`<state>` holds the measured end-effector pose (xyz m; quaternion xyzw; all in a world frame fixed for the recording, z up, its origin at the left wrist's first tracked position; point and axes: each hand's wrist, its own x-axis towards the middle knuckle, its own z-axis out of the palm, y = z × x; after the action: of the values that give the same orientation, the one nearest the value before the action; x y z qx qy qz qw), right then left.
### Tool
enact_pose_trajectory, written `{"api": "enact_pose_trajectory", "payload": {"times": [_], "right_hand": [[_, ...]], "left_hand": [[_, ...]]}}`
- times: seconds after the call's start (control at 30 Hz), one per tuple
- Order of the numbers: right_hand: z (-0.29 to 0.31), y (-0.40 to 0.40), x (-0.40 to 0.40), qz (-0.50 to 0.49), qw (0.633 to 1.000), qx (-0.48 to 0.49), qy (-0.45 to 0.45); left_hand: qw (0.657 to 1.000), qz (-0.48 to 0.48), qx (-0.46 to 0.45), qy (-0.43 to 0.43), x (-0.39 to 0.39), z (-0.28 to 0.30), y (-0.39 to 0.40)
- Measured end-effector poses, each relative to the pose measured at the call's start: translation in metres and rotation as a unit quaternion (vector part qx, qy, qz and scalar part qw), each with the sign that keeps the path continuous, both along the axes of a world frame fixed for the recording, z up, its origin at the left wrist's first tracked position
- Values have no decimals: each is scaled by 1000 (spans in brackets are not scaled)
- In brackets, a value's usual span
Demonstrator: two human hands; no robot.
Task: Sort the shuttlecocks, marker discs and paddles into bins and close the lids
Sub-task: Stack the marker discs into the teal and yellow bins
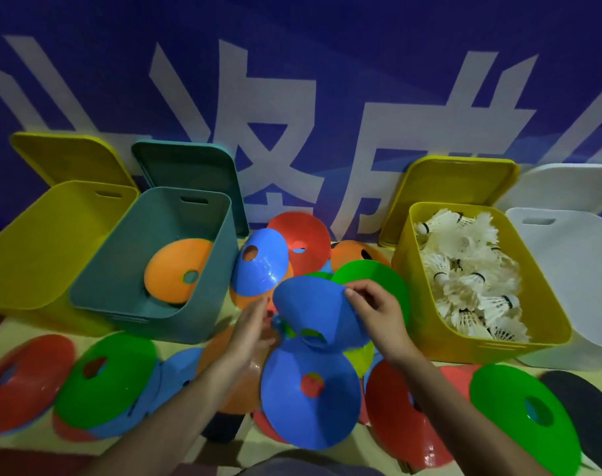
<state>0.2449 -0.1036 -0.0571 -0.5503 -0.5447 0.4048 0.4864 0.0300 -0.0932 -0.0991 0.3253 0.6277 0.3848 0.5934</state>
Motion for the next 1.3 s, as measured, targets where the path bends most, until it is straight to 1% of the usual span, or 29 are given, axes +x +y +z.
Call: {"api": "enact_pose_trajectory", "payload": {"times": [0.03,0.07,0.1,0.13,0.2,0.27,0.33,0.37,0.43,0.53,0.6,0.67,0.7,0.77,0.87,0.93,1.0,1.03,1.17,1.23,1.3], "right_hand": [[5,4,-3,8,1000,29,-10],[8,7,-7,18,998,57,-27],[9,9,-12,28,995,83,-47],[7,9,-17,37,992,107,-64],[2,8,-28,60,982,153,-93],[-2,7,-36,80,973,182,-114],[-7,9,-40,97,971,178,-125],[-9,10,-40,101,973,167,-124],[-14,14,-36,84,982,134,-103],[-28,22,-19,-16,993,84,-79],[-41,34,2,-90,988,49,-120],[-56,50,28,-136,969,-27,-204],[-61,58,41,-140,953,-77,-258],[-69,75,63,-125,921,-162,-333],[-81,96,76,-51,901,-232,-364],[-92,109,80,-2,873,-262,-411],[-102,121,83,9,840,-258,-477],[-101,125,83,8,834,-245,-495],[-94,135,83,67,836,-162,-519],[-82,137,79,44,850,-114,-513],[-64,139,74,23,846,-63,-529]], "left_hand": [[995,14,-56,-85,0,12,8],[985,20,-91,-142,0,23,14],[980,19,-107,-169,-1,29,20],[975,24,-118,-186,-1,35,26],[972,29,-141,-185,-3,39,35],[967,7,-174,-184,-6,42,38],[959,5,-200,-202,-13,35,40],[958,5,-198,-205,-17,31,39],[967,10,-173,-187,-23,22,39],[992,2,-63,-110,-26,16,34],[1000,-1,16,-8,-35,6,36],[994,-18,61,88,-43,-1,36],[990,-27,79,112,-46,-2,35],[986,-48,110,117,-47,-5,33],[985,-57,115,118,-47,-11,30],[986,-43,108,121,-49,-16,30],[987,-24,101,123,-49,-15,29],[987,-15,101,126,-51,-16,29],[984,29,102,144,-55,-21,27],[983,52,106,138,-54,-21,26],[982,69,110,134,-54,-19,25]]}}
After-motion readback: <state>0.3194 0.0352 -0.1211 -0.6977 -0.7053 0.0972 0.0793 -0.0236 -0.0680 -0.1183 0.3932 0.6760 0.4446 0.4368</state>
